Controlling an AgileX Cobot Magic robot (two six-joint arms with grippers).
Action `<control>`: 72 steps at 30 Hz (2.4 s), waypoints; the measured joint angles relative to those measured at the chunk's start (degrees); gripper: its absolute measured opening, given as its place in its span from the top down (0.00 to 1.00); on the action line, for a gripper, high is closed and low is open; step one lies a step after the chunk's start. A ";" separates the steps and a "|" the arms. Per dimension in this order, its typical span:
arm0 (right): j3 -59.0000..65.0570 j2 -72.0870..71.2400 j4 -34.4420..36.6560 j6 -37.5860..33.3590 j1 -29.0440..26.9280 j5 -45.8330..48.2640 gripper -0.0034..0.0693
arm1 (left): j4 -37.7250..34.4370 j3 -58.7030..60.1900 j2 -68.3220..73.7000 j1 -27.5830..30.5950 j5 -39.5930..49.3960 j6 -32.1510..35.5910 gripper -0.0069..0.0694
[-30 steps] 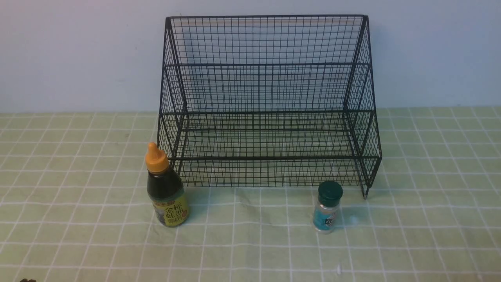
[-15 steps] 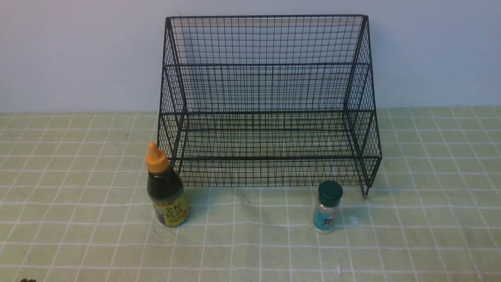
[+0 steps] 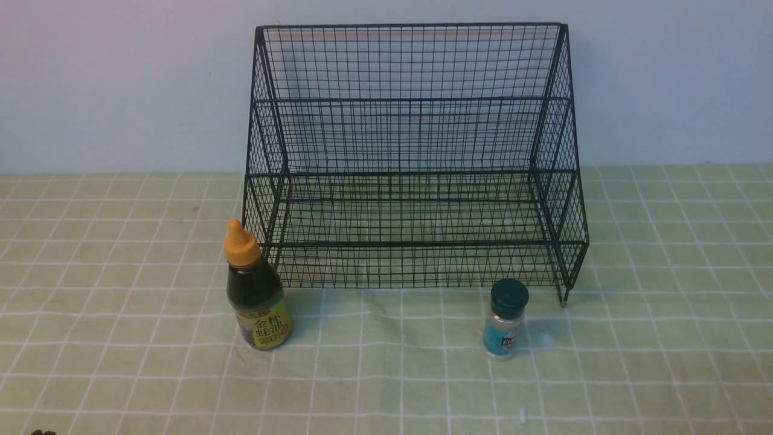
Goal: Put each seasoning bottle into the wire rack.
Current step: Use the right arm to grab the condiment bottle closest to it
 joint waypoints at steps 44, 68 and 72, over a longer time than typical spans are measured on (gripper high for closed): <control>-54.84 61.15 7.40 -14.17 6.00 34.56 0.97 | 0.00 0.00 0.00 0.00 0.00 0.00 0.92; -54.96 89.01 -1.59 -1.90 27.72 13.12 0.33 | 0.00 0.00 0.00 0.00 0.00 0.00 0.92; -55.02 90.84 -0.25 -1.96 27.76 10.48 0.21 | 0.00 0.00 0.00 0.00 0.00 0.00 0.92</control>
